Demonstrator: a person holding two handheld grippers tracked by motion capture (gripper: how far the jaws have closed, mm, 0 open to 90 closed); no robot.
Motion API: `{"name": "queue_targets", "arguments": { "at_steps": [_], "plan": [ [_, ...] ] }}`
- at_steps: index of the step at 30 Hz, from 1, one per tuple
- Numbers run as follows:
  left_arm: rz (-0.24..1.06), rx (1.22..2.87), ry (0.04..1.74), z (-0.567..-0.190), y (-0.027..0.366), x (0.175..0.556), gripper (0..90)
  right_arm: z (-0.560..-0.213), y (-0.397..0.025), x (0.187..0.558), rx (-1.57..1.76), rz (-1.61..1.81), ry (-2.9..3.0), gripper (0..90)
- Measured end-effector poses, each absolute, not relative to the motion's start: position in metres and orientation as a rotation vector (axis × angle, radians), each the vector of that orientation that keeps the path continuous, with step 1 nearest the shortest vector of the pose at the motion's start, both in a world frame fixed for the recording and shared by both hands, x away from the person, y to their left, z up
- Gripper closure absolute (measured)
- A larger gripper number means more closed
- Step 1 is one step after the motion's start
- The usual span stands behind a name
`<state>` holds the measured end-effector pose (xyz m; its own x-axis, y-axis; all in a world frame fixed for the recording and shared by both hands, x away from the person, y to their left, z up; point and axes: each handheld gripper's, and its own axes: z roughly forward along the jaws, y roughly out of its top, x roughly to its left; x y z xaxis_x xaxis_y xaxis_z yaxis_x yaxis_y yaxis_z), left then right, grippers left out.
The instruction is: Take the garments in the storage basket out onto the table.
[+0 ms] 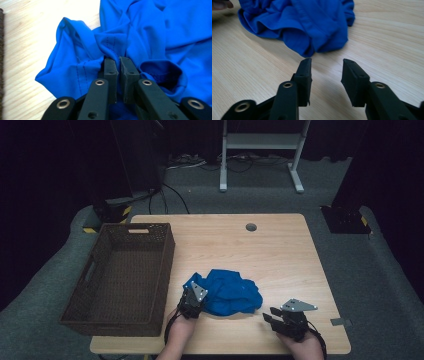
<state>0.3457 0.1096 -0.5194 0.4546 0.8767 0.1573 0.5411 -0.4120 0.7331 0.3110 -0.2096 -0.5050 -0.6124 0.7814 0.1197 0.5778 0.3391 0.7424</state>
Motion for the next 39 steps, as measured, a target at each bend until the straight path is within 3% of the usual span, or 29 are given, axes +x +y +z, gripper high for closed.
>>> {"name": "queue_targets", "arguments": {
  "at_steps": [13, 16, 20, 25, 33, 39],
  "plan": [
    [0.667, 2.112, 1.087, -0.520, 0.111, 0.332, 81.9, -0.509, -0.160, 0.324, 1.211, 1.041, 2.307, 57.9],
    [0.656, 2.131, 1.075, -0.519, 0.111, 0.330, 80.6, -0.513, -0.158, 0.330, 1.184, 0.968, 2.334, 64.7],
    [0.651, 2.134, 1.070, -0.519, 0.111, 0.328, 79.3, -0.514, -0.161, 0.330, 1.125, 0.896, 2.342, 84.5],
    [0.644, 2.135, 1.073, -0.518, 0.114, 0.328, 79.1, -0.512, -0.179, 0.326, 1.093, 0.831, 2.347, 86.4],
    [0.615, 2.127, 1.080, -0.517, 0.116, 0.327, 79.1, -0.510, -0.252, 0.311, 1.187, 0.724, 2.254, 86.6],
    [0.594, 2.144, 1.021, -0.514, 0.105, 0.322, 76.0, -0.509, -0.280, 0.302, 1.237, 0.709, 2.231, 83.8]
  ]
}}
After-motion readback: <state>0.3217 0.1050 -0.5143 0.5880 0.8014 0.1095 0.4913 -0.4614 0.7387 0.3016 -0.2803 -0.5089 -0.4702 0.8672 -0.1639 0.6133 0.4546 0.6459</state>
